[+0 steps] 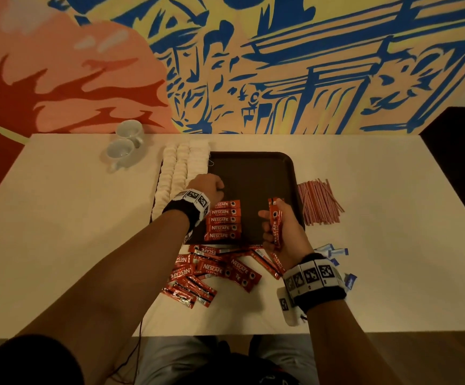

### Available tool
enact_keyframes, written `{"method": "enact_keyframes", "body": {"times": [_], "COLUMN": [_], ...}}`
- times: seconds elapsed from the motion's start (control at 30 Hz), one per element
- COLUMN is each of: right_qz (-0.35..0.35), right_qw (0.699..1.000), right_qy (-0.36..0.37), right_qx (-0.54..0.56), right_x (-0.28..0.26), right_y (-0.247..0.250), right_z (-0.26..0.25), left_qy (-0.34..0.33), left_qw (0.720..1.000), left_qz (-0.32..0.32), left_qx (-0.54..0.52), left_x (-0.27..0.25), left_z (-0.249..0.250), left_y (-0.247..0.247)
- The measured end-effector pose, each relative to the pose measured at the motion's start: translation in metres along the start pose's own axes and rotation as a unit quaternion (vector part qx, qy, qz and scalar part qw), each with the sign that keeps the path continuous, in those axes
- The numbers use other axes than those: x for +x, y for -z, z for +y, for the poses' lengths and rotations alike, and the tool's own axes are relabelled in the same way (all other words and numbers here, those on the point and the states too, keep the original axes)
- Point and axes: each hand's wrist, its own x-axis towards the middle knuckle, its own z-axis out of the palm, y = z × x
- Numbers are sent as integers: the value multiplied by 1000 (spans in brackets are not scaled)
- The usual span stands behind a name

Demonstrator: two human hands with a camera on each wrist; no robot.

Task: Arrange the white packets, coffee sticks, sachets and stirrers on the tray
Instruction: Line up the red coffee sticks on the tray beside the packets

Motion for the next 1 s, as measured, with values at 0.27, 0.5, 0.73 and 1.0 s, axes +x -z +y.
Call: {"method": "enact_keyframes", "body": {"times": [0.27,0.5,0.73,1.0], "right_qz": [-26,-57,-103,-148], "right_qw": [999,998,993,981], "right_qy": [6,26,39,54], "right_qx": [40,-32,-51,-113], "right_x": [-15,-44,-58,-72], "right_y": [-10,-22,-29,-40], "right_z": [3,19,33,38], "left_qy": [14,-38,-52,-43], "left_qw": [975,956,945,933], "left_qz": [93,34,11,45], "left_qx": [-204,-290,-324,-356], "left_x": [-71,-150,-185,-194], "left_z": [1,5,2,1], "left_y": [38,16,2,16]}}
